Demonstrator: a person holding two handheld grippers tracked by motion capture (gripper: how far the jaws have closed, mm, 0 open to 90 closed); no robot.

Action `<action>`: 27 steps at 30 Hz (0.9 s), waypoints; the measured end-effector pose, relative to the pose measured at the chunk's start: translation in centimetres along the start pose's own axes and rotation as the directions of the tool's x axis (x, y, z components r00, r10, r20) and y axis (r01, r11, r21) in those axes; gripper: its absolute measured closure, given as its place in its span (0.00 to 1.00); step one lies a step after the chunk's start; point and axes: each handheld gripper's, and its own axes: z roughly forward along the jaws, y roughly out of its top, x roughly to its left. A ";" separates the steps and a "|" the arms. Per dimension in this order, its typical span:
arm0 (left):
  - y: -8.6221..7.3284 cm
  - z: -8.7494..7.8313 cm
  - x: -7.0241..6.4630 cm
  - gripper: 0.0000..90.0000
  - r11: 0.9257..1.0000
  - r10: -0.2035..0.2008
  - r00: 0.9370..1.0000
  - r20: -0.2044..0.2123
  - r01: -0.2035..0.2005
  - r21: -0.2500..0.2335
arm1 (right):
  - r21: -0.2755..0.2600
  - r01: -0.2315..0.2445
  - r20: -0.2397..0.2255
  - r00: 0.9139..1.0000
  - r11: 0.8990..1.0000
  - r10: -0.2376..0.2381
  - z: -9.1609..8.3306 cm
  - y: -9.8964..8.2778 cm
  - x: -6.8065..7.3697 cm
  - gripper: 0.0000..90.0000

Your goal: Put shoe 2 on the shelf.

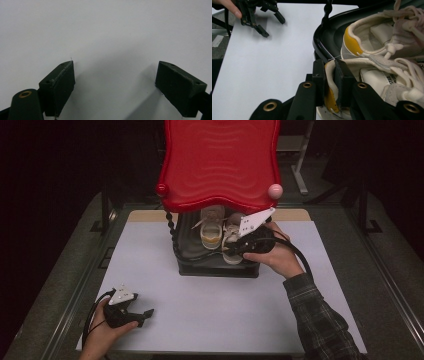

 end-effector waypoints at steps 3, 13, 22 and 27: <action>0.0 0.0 0.0 0.17 1.000 0.000 1.000 0.000 0.000 0.000 | 0.011 -0.001 0.009 1.000 1.000 0.001 0.3 -0.3 0.3 0.87; 0.0 0.0 0.0 0.17 1.000 0.000 1.000 0.000 0.000 0.000 | -0.066 -0.049 0.066 0.996 0.997 0.053 -1.8 -1.0 1.0 0.71; 0.7 -0.5 -0.3 0.39 1.000 -0.004 0.999 0.045 0.004 -0.018 | -0.125 -0.105 0.033 0.993 0.987 0.110 -4.4 -3.5 3.7 1.00; 3.4 -0.8 -1.9 0.68 0.993 0.045 0.992 0.122 -0.030 -0.118 | -0.115 -0.147 0.015 0.989 0.983 0.149 -3.4 -5.1 4.5 1.00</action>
